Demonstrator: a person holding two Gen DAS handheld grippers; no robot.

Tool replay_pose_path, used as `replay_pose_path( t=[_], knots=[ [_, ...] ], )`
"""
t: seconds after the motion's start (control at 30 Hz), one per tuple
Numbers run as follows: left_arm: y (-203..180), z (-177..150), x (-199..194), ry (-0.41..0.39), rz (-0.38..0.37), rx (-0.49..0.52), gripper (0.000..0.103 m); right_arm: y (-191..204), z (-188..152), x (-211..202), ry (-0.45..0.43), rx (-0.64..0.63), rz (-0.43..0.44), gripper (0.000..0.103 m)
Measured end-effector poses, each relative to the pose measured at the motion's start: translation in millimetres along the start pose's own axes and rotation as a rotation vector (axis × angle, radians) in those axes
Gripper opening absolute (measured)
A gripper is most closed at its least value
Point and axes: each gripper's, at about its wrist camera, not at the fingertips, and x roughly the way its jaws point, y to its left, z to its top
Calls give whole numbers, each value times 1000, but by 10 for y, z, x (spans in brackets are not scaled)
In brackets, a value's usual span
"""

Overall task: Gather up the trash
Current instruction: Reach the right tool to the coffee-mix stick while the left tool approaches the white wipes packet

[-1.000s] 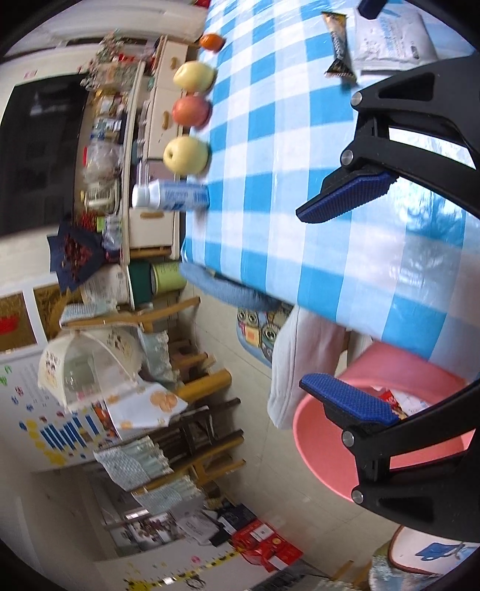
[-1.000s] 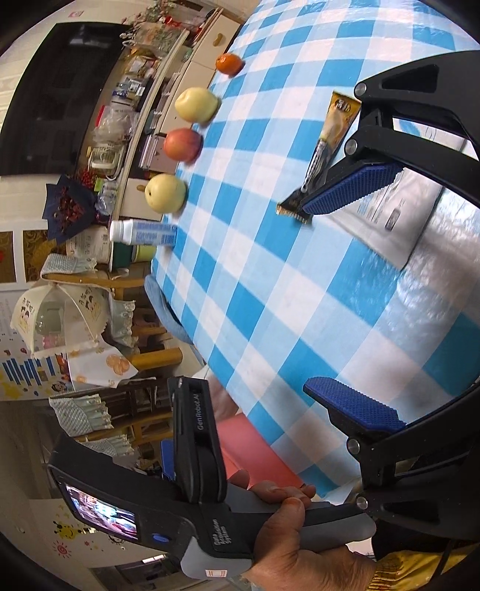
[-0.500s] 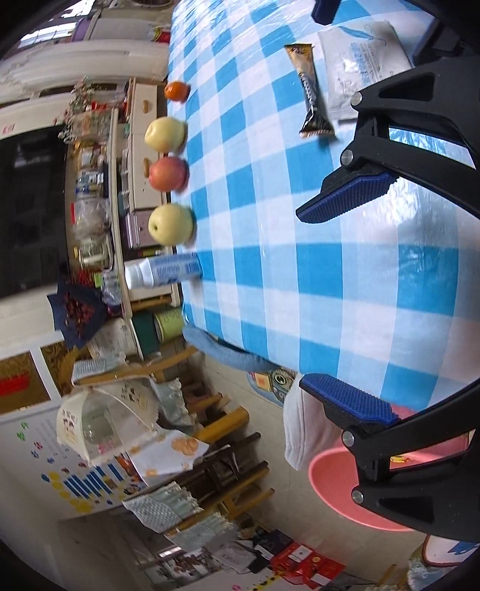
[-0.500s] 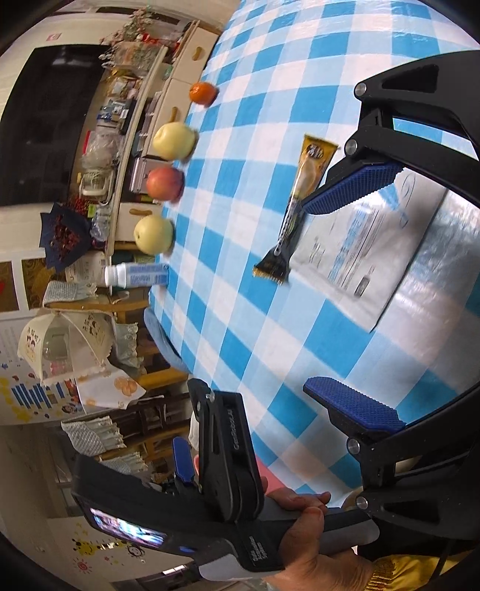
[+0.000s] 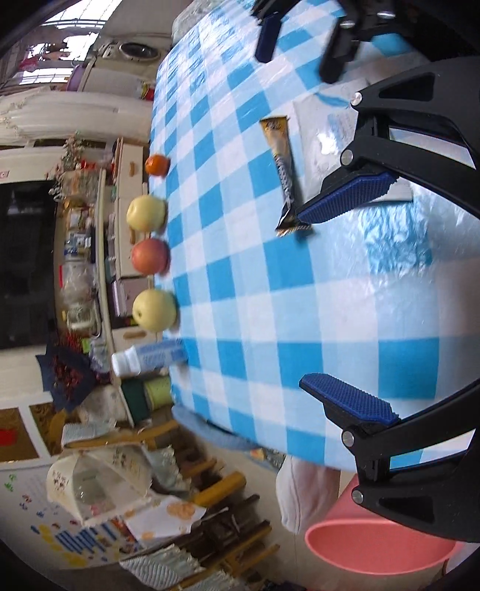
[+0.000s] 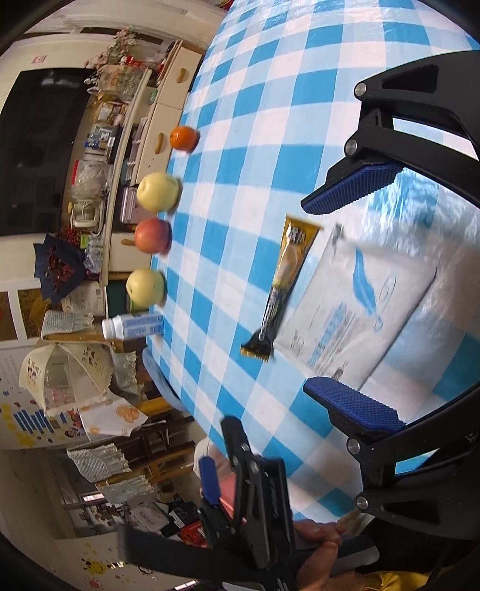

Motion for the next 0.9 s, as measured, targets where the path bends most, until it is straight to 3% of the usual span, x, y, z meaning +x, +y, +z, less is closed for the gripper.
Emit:
replay_pose_path(
  t=[0.2, 0.33, 0.47, 0.6, 0.7, 0.9],
  knots=[
    [-178, -152, 28, 85, -197, -37, 84, -381, -11, 20, 29, 45, -40, 89],
    [-437, -259, 108, 140, -284, -15, 84, -604, 0, 26, 48, 98, -36, 89],
    [-673, -301, 226, 191, -336, -22, 84, -715, -44, 109, 107, 143, -7, 89],
    [-862, -332, 267, 236, -377, -7, 84, -718, -103, 218, 156, 115, -61, 89],
    [-945, -393, 293, 302, -376, -65, 84, -774, -87, 204, 148, 129, -59, 89],
    [-987, -455, 302, 325, -397, -165, 84, -843, -31, 208, 147, 159, -46, 89]
  ],
)
